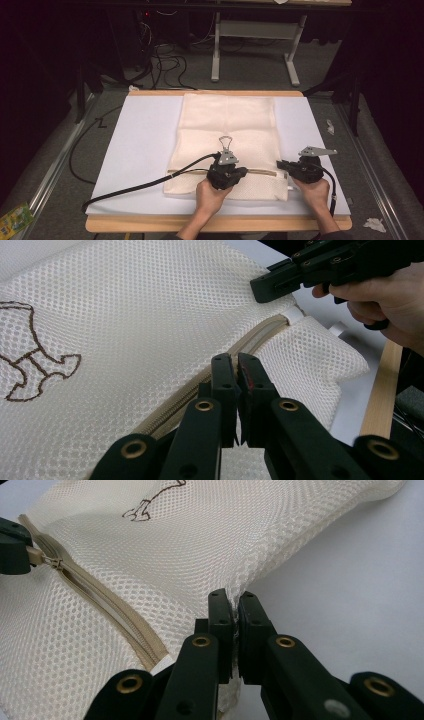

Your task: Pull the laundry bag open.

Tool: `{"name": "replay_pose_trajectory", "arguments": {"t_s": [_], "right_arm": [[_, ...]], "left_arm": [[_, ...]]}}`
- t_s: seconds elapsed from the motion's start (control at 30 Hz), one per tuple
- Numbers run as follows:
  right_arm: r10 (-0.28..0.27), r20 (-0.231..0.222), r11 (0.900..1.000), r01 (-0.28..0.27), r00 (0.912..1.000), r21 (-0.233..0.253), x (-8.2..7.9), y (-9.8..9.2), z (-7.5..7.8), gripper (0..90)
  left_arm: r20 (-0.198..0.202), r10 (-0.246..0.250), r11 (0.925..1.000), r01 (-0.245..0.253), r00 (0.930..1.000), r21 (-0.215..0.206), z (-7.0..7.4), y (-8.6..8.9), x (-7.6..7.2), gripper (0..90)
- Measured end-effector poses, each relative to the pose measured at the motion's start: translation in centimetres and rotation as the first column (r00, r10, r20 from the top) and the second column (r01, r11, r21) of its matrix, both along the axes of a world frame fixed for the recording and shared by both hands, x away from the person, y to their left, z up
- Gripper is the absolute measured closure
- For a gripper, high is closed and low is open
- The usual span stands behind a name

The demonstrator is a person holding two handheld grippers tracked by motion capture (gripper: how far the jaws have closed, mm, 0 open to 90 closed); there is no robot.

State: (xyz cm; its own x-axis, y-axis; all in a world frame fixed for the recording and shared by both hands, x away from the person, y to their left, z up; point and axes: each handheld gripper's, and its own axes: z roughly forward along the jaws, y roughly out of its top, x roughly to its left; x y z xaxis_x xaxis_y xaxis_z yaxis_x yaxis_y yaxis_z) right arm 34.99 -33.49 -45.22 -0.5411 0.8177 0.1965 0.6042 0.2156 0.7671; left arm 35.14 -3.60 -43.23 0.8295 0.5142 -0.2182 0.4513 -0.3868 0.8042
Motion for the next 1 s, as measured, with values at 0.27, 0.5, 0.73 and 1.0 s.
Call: {"name": "replay_pose_trajectory", "arguments": {"t_s": [0.27,0.5,0.73,1.0], "right_arm": [[0.006,-0.001,1.000,-0.006,1.0000,0.001,0.0,0.0,-0.1,87.7],[-0.003,-0.006,1.000,0.003,1.0000,-0.014,0.1,0.0,-0.2,87.7],[-0.006,-0.012,1.000,0.005,0.9999,-0.021,0.1,0.2,-0.3,87.7],[-0.007,-0.014,1.000,0.007,0.9999,-0.016,0.2,0.2,-0.3,87.7]], "left_arm": [[0.005,0.005,1.0000,-0.005,1.0000,0.002,0.0,0.2,-0.2,87.2],[0.015,0.013,0.9999,-0.013,0.9998,0.002,0.2,0.8,-0.3,87.2],[0.019,0.031,0.9995,-0.031,0.9993,-0.010,0.3,1.6,-0.5,87.2],[0.011,0.054,0.9982,-0.053,0.9985,-0.028,0.4,3.0,-0.5,87.2]]}}
